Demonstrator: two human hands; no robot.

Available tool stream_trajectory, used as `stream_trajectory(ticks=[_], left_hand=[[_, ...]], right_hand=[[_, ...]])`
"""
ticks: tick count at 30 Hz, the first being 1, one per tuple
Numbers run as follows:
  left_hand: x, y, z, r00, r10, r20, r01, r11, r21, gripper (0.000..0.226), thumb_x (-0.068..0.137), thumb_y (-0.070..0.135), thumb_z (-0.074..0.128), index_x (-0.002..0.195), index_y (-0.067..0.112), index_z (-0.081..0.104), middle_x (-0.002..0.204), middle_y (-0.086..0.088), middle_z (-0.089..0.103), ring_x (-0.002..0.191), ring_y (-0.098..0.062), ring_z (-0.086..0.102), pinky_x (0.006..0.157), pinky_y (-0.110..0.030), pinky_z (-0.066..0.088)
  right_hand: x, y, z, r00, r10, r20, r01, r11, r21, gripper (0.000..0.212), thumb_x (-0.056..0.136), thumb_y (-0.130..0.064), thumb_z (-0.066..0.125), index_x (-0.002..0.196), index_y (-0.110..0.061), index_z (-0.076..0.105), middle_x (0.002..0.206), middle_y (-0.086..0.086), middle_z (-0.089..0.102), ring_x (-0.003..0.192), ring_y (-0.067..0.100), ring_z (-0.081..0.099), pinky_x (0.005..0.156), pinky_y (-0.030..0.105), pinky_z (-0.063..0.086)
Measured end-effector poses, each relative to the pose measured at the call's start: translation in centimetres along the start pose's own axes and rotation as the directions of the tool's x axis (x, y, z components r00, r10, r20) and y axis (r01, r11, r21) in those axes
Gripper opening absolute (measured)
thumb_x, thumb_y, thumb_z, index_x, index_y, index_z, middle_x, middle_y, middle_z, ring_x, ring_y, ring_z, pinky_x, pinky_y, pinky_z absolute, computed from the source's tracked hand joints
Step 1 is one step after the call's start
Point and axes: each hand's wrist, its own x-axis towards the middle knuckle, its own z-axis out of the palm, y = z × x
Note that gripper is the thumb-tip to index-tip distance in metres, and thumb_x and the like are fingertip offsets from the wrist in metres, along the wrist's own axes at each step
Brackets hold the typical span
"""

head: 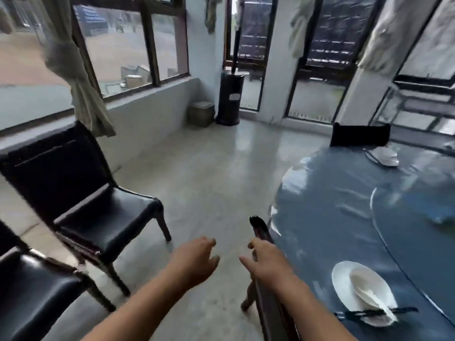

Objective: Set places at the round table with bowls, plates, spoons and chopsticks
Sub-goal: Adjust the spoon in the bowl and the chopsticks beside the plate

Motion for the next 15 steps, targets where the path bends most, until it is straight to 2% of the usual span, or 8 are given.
stream_trajectory(ticks=[4,8,11,15], left_hand=[[7.9,2.3,-1.9,0.965,0.261,0.029,-0.261,0.965,0.000,0.045,0.096,0.045,0.050,0.137,0.026,0.051,0.133,0.001,0.060,0.121,-0.024,0.059,0.097,-0.035,0.049],[13.0,7.5,-1.1,0.860,0.499,0.109,-0.492,0.867,-0.082,0.031,0.090,0.030,0.056,0.119,0.021,0.063,0.121,-0.002,0.067,0.113,-0.025,0.063,0.090,-0.030,0.047],[16.5,11.7,0.6,0.797,0.577,0.177,-0.574,0.815,-0.073,0.035,0.089,0.034,0.056,0.121,0.021,0.062,0.125,-0.003,0.065,0.115,-0.027,0.062,0.093,-0.035,0.052],[20.0,17.0,3.3,0.705,0.676,0.216,-0.690,0.723,-0.010,0.043,0.092,0.043,0.053,0.128,0.021,0.056,0.128,-0.003,0.063,0.116,-0.028,0.061,0.093,-0.039,0.053]], right_hand=[[2.2,2.8,-2.0,0.955,0.264,-0.132,-0.255,0.963,0.083,0.036,0.083,-0.056,0.056,0.099,-0.024,0.056,0.103,-0.001,0.062,0.097,0.022,0.062,0.079,0.034,0.051],[0.4,7.1,-3.5,0.855,0.474,-0.212,-0.453,0.880,0.142,0.039,0.088,-0.053,0.058,0.112,-0.023,0.059,0.108,-0.002,0.064,0.101,0.021,0.062,0.082,0.031,0.050],[-1.3,11.2,-4.7,0.762,0.583,-0.282,-0.545,0.812,0.207,0.037,0.090,-0.047,0.061,0.112,-0.018,0.059,0.105,0.002,0.066,0.099,0.022,0.062,0.082,0.031,0.049],[-3.5,15.9,-5.8,0.645,0.700,-0.307,-0.633,0.715,0.298,0.033,0.089,-0.049,0.061,0.109,-0.024,0.056,0.098,-0.006,0.062,0.092,0.018,0.060,0.069,0.027,0.042]])
